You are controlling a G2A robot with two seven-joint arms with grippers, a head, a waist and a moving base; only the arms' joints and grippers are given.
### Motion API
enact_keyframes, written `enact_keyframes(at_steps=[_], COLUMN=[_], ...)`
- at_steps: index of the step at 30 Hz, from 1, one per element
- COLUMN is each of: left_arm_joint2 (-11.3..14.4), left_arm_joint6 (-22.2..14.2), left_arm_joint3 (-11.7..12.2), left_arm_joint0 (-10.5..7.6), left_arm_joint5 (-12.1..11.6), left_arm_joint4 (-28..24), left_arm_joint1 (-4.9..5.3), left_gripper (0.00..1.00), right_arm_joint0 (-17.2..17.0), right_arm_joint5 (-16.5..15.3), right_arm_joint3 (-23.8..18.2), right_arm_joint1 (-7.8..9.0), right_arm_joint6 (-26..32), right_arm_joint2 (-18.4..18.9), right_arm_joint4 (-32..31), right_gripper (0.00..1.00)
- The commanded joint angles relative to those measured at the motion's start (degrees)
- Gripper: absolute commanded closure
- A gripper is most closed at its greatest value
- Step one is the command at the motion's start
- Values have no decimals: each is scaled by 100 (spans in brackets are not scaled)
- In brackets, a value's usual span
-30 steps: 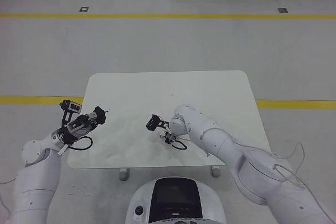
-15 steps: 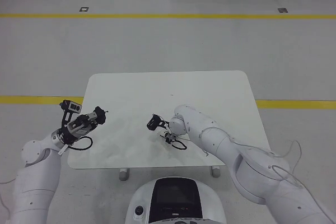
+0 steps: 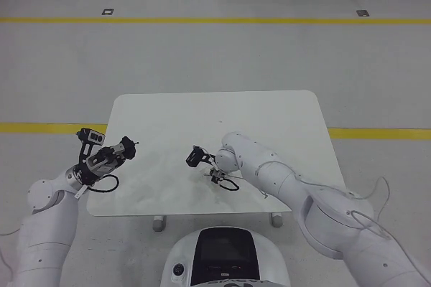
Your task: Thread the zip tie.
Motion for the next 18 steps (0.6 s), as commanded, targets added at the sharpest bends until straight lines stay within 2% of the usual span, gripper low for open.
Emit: enact_keyframes(at_steps=[1, 8, 11, 12, 13, 15, 18], left_arm_joint2=[0, 0, 0, 0, 0, 0, 0], left_arm_joint6=[0, 0, 0, 0, 0, 0, 0], left_arm_joint3=[0, 0, 0, 0, 0, 0, 0], left_arm_joint0=[0, 0, 0, 0, 0, 0, 0], left_arm_joint5=[0, 0, 0, 0, 0, 0, 0], left_arm_joint4=[0, 0, 0, 0, 0, 0, 0], left_arm_joint1=[0, 0, 0, 0, 0, 0, 0], left_gripper=[100, 100, 100, 100, 100, 100, 100], right_arm_joint0=[21, 42, 16, 6, -1, -10, -26], right_arm_joint5=[0, 0, 0, 0, 0, 0, 0], right_arm_joint3=[-163, -589, -697, -716, -728, -726, -697], right_arm_joint1=[86, 368, 440, 460, 471, 486, 481], right_arm_joint6=[48, 75, 67, 52, 34, -27, -88], right_arm_joint2=[-27, -77, -77, -77, -77, -77, -77], right_arm_joint4=[85, 239, 242, 234, 228, 197, 136], right_gripper=[100, 100, 100, 85, 80, 76, 77])
